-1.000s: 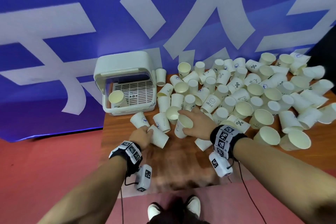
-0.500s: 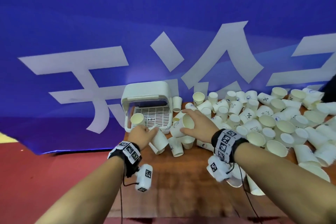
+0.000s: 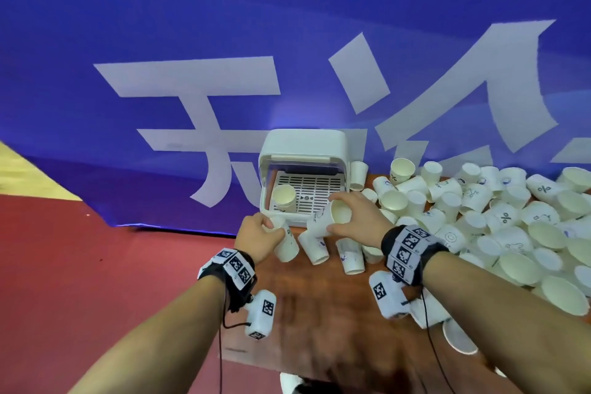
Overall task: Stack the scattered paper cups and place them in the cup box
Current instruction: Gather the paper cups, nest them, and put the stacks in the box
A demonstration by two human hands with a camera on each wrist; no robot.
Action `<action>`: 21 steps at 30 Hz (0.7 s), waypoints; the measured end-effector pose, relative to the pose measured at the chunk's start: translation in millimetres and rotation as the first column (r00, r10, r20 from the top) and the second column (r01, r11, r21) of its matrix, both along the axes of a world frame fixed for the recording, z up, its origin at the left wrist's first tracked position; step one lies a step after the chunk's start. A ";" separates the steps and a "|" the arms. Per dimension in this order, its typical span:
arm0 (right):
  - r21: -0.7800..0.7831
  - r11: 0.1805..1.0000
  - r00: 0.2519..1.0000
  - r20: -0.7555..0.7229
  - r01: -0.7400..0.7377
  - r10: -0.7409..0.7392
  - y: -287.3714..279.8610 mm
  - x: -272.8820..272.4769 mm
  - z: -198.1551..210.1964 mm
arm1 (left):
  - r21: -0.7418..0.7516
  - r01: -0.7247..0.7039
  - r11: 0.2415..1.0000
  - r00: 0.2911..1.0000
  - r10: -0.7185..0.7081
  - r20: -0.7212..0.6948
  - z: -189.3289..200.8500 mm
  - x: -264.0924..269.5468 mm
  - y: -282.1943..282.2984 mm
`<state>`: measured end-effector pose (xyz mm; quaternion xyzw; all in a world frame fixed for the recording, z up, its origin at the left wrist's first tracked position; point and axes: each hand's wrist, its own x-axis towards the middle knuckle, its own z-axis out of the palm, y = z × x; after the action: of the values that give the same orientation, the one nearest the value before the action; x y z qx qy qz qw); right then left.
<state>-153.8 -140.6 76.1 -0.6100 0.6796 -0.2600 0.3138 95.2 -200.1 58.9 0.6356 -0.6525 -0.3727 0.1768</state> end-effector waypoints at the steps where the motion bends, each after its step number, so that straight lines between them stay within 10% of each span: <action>1: 0.014 1.000 1.000 -0.012 -0.011 0.011 -6.2 3.0 -0.1 | -0.001 -0.004 1.000 1.000 0.004 -0.012 0.1 3.6 -6.4; 21: 0.017 0.998 0.987 -0.150 0.062 -0.058 -108.4 9.3 -3.4 | -0.105 0.158 0.982 0.987 -0.158 0.010 -16.7 -9.8 -142.3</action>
<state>-144.6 -249.1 72.7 -0.6036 0.7220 -0.2156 0.2607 85.4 -342.4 42.1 0.5719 -0.7198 -0.3500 0.1797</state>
